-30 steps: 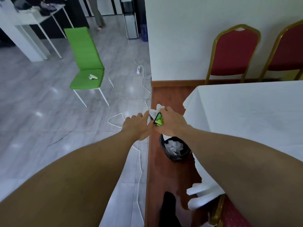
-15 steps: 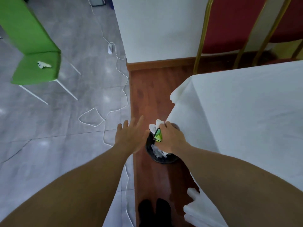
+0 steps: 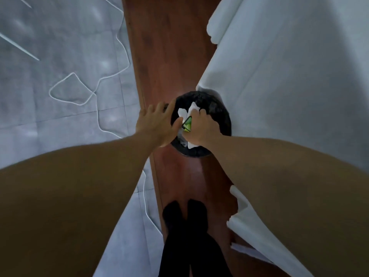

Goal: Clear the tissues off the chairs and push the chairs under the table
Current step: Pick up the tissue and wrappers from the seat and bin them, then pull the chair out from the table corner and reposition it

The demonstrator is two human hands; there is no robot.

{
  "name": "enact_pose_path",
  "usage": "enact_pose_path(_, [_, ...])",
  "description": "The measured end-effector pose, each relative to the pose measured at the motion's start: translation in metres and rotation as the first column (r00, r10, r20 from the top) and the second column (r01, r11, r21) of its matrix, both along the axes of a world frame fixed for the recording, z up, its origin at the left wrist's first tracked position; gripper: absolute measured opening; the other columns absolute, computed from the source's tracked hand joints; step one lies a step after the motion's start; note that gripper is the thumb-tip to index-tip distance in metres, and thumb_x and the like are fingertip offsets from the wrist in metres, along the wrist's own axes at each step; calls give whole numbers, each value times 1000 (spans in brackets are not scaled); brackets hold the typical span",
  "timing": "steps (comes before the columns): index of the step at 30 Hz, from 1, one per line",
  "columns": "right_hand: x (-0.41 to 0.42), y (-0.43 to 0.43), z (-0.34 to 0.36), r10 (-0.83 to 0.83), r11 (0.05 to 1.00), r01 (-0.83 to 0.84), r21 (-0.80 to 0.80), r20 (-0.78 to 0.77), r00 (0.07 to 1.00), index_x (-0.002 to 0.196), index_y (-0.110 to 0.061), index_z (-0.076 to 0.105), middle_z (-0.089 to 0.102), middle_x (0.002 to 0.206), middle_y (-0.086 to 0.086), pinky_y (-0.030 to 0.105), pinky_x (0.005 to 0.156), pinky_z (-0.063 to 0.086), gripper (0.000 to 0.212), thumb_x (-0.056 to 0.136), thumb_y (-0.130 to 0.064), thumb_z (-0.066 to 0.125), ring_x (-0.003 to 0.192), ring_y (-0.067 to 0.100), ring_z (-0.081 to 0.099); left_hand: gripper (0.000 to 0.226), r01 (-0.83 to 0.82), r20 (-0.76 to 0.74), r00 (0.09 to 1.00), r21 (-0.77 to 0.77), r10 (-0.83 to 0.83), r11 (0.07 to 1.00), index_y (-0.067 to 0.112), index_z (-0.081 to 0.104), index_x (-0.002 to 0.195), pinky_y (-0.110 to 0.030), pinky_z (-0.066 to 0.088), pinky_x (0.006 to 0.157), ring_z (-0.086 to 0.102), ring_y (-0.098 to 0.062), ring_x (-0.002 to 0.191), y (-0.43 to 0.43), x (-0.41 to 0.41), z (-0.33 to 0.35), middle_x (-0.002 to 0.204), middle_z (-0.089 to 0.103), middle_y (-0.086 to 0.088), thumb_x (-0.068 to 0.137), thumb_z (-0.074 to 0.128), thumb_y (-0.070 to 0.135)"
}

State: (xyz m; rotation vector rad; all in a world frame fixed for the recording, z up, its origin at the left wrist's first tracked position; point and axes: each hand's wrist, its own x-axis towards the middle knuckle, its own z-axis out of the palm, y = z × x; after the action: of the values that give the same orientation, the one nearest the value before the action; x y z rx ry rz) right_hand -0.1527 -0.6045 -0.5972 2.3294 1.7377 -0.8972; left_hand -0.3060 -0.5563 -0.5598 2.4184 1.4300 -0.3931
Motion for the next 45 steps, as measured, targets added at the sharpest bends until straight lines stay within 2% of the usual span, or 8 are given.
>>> enact_pose_path(5, [4,-1,-12,-16,994,20,-105,45,999,150,-20,24,34,145,15,46,90,45,96,79,-65,71,127,36,43,69,0,-9,1000,-34,0,999,28,12,157,-53,30,110,38,-34,136,1,-1,-8,153,36,-7,98,20,62])
enact_pose_path(11, [6,7,1,24,993,-18,-119,48,999,152,-22,22,32,149,16,51,94,48,90,84,-64,63,131,38,39,70,14,-34,999,-23,-14,1000,27,10,158,-53,29,112,38,-34,136,6,-2,4,152,37,-7,98,19,63])
enact_pose_path(16, [3,13,43,11,997,-8,-76,46,999,155,-22,21,27,157,16,51,105,40,94,84,-69,61,141,38,32,69,37,-57,998,-8,-38,999,28,7,157,-52,28,113,33,-34,139,14,3,47,154,33,-6,98,16,62])
enact_pose_path(19, [4,22,91,17,1000,-17,-4,69,997,154,-19,25,30,157,17,52,110,37,92,85,-70,58,141,38,33,68,43,-53,998,14,-42,999,28,3,158,-54,24,115,27,-35,144,26,10,95,159,27,-5,99,15,60])
enact_pose_path(28, [14,52,309,-83,951,53,305,87,993,146,-20,34,44,143,13,46,101,41,72,91,-65,46,130,31,45,69,11,7,1000,232,-13,973,25,7,159,-52,22,117,27,-35,145,57,30,302,161,27,-6,100,17,59])
enact_pose_path(33, [46,42,432,-127,894,59,444,124,984,151,-18,30,41,149,13,47,107,38,78,91,-64,51,137,32,40,70,31,39,998,361,-48,932,23,13,159,-52,23,116,29,-32,144,52,55,413,159,30,-7,99,17,60])
enact_pose_path(39, [109,-14,532,-214,841,60,537,228,950,153,-17,31,45,145,12,45,107,40,82,91,-69,47,133,31,44,69,88,101,984,448,-148,889,24,18,158,-51,24,116,32,-31,143,5,123,510,158,35,-7,99,16,59])
enact_pose_path(45, [184,-121,594,-327,808,89,582,319,890,151,-19,31,46,145,11,45,105,42,77,92,-66,48,133,31,45,69,168,142,954,475,-264,864,22,23,156,-52,32,110,43,-32,134,-91,214,564,150,45,-7,99,15,60])
